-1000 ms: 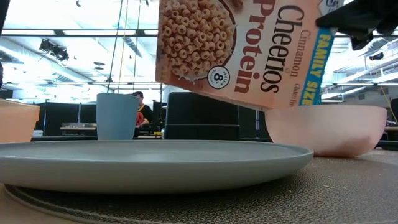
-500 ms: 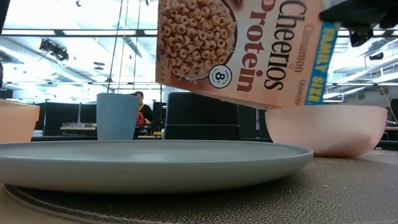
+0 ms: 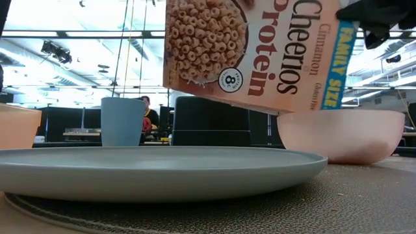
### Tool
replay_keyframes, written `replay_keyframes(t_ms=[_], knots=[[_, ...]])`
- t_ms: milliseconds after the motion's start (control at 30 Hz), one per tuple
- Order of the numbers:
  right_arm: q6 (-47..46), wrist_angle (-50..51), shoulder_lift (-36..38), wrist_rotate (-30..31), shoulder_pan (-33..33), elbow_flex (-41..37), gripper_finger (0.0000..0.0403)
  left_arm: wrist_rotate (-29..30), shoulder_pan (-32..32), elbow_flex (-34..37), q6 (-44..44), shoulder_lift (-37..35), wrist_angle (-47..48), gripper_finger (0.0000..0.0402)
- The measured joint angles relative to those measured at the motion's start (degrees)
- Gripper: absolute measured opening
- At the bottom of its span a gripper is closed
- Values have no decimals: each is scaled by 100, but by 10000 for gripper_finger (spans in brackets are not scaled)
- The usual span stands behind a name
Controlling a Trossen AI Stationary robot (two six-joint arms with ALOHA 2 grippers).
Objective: Arrange a breakfast setting
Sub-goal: Pour the cereal from the yellow cereal box into the orange bowl
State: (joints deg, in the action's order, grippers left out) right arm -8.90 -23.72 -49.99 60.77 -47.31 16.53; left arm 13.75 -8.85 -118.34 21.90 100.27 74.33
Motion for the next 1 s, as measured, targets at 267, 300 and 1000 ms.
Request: replay_keyframes(t_ms=[267,300,1000], knots=[[141,-92,16,-205,56,-2,14,44,1,0,2,-7,0,181],[189,-116,15,-504,78,-2,14,-23,5,0,4,-7,25,181],[300,-172,15,-274,-19,-4,14,4,13,0,-4,-9,6,181]])
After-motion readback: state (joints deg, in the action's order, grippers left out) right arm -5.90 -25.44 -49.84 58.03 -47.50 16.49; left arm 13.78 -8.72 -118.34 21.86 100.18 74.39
